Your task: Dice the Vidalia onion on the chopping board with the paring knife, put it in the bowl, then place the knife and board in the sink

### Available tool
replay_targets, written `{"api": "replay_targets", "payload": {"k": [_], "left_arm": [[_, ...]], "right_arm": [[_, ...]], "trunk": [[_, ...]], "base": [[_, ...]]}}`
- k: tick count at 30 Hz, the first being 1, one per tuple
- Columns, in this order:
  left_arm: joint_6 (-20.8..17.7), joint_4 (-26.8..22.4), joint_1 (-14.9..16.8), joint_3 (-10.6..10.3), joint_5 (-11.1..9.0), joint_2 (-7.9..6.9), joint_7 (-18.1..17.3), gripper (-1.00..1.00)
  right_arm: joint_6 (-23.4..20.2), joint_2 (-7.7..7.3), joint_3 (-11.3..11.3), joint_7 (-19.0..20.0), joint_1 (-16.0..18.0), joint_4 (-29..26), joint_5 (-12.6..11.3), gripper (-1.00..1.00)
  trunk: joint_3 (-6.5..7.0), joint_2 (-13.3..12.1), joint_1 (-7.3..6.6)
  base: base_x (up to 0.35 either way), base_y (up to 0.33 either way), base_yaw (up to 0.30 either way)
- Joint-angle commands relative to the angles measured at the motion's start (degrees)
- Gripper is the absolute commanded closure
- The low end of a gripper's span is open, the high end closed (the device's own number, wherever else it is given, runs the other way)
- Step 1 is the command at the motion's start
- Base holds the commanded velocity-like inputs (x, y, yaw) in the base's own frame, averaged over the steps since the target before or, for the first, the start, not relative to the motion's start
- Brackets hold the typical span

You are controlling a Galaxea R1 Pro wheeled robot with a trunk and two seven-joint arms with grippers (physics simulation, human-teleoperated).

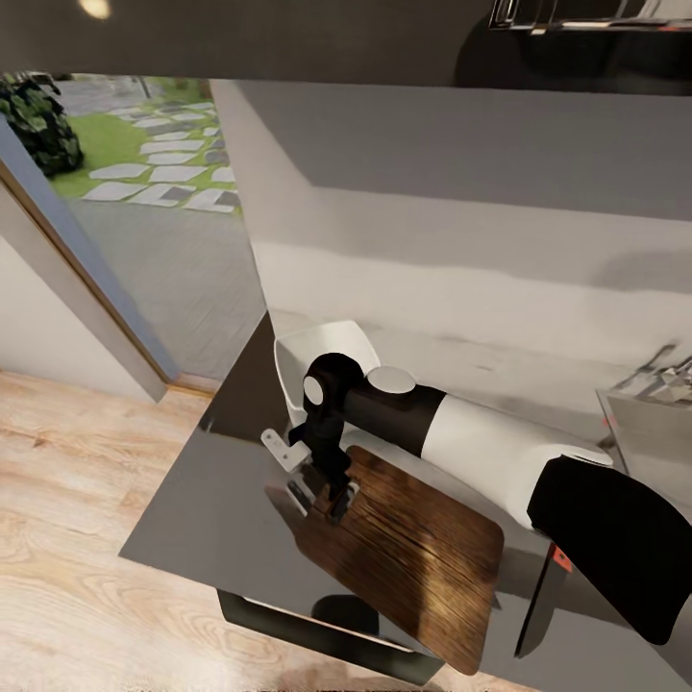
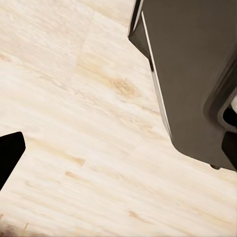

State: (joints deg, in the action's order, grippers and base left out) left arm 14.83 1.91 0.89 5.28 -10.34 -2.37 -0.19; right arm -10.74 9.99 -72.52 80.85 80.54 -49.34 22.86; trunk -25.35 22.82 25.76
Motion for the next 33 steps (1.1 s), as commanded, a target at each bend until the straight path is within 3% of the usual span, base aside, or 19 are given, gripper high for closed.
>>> {"api": "replay_targets", "payload": {"k": [1, 33], "left_arm": [[0.4, 0.2, 0.1, 0.4, 0.1, -0.01, 0.0, -1.0], [0.4, 0.2, 0.1, 0.4, 0.1, 0.01, -0.1, -1.0]], "right_arm": [[-0.6, 0.0, -0.1, 0.2, 0.1, -0.1, 0.1, -1.0], [-0.6, 0.0, -0.1, 0.1, -0.3, 0.0, 0.1, -1.0]], "trunk": [[-0.17, 0.1, 0.03], [-2.06, 0.1, 0.03]], "base": [[0.0, 0.0, 0.0], [-0.027, 0.009, 0.0]]}}
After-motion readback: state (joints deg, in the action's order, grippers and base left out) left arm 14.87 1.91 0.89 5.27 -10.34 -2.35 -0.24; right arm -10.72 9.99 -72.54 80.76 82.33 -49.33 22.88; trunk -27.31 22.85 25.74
